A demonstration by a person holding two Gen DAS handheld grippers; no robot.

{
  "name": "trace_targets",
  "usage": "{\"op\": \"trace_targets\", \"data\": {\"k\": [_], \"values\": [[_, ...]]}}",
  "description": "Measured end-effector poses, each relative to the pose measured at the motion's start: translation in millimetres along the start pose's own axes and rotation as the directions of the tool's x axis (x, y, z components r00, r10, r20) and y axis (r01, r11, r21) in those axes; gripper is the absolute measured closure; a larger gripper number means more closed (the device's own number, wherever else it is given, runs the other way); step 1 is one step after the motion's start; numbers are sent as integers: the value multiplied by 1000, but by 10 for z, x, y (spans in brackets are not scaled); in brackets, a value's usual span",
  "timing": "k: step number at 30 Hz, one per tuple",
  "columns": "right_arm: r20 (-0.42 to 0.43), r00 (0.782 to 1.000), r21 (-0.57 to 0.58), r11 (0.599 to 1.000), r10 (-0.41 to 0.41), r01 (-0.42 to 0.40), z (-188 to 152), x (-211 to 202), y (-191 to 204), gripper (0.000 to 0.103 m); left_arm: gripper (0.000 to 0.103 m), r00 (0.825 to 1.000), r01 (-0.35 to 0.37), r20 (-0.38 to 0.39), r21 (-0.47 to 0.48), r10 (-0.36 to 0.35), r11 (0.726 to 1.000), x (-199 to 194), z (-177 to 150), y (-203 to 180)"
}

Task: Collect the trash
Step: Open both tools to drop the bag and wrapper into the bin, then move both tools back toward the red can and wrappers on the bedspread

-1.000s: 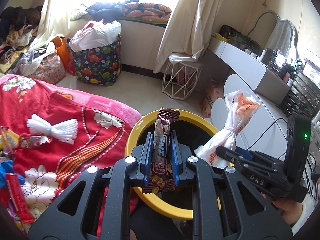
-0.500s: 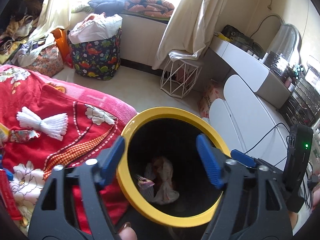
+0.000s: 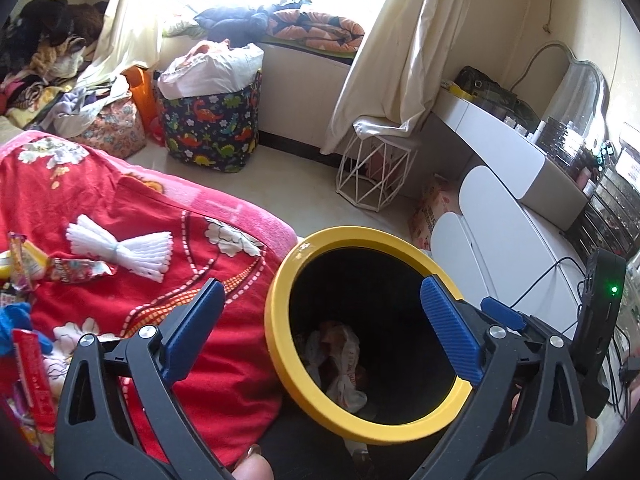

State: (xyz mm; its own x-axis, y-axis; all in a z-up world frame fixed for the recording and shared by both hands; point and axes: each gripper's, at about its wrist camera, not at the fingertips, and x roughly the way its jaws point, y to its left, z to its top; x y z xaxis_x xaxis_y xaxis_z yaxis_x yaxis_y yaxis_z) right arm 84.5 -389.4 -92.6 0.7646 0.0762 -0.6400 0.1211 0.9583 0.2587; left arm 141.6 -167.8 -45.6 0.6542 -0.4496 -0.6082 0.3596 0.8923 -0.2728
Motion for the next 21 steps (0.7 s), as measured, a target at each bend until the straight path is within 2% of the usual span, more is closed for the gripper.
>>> {"op": "trace_targets", "data": {"k": [21], "values": [[136, 990, -86, 996, 43, -32, 0, -253, 369, 19, 11, 990, -95, 104, -32, 98, 995, -477, 42, 351]]}}
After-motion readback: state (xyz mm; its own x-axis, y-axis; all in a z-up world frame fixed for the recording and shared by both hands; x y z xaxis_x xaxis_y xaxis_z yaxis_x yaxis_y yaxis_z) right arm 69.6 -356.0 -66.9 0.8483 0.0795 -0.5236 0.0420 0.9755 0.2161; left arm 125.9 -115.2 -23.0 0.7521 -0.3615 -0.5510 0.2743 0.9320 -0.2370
